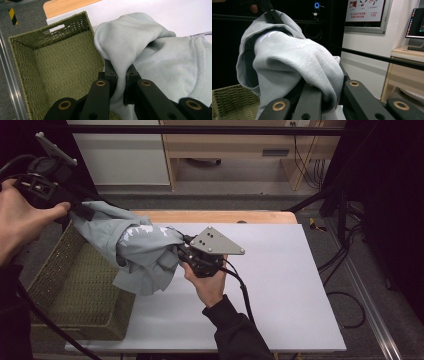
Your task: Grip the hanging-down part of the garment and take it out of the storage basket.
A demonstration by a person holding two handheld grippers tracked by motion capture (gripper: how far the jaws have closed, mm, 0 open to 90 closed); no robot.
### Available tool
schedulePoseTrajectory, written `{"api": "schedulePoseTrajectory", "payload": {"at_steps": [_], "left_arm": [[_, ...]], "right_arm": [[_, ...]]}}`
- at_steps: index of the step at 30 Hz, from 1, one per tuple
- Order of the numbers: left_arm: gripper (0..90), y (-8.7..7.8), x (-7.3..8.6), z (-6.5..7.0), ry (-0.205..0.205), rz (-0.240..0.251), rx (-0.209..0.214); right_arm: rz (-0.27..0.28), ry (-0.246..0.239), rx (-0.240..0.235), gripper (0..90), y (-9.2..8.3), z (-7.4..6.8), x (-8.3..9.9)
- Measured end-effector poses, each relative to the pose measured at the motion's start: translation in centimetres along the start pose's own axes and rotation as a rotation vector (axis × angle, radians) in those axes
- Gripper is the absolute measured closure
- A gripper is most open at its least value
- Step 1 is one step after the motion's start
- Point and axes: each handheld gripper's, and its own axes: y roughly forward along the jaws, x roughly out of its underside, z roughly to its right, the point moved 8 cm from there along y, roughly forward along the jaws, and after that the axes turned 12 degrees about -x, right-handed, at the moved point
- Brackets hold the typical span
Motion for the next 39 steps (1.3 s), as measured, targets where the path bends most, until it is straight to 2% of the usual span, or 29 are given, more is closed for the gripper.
{"api": "schedulePoseTrajectory", "payload": {"at_steps": [8,10,14,21,27,30,34,36,39], "left_arm": [[84.2,-0.1,-0.6,1.2,0.018,0.014,0.008],[84.2,0.0,-0.5,1.3,0.026,0.004,0.000],[84.2,0.5,-0.4,1.1,0.027,-0.011,-0.012],[84.2,1.5,-0.2,0.9,0.024,-0.038,-0.023],[84.2,2.1,0.0,0.8,0.021,-0.052,-0.027],[84.2,2.4,0.1,0.8,0.022,-0.056,-0.026],[84.2,2.8,0.1,0.8,0.022,-0.063,-0.025],[84.2,2.9,0.1,0.7,0.020,-0.062,-0.023],[84.2,3.0,0.1,0.8,0.021,-0.061,-0.020]], "right_arm": [[0.035,-0.005,0.009,87.7,-1.0,0.7,-1.8],[0.024,0.005,0.003,87.7,-1.1,0.7,-1.6],[-0.041,0.036,-0.034,87.6,-0.7,0.6,0.4],[-0.157,0.116,-0.107,87.1,0.6,-0.3,6.2],[-0.212,0.176,-0.156,85.7,1.9,-1.4,9.8],[-0.245,0.184,-0.170,83.3,2.6,-1.8,11.3],[-0.279,0.195,-0.173,75.3,3.4,-2.5,12.9],[-0.288,0.189,-0.178,66.1,3.5,-2.7,13.3],[-0.297,0.175,-0.183,47.7,3.1,-3.0,13.5]]}}
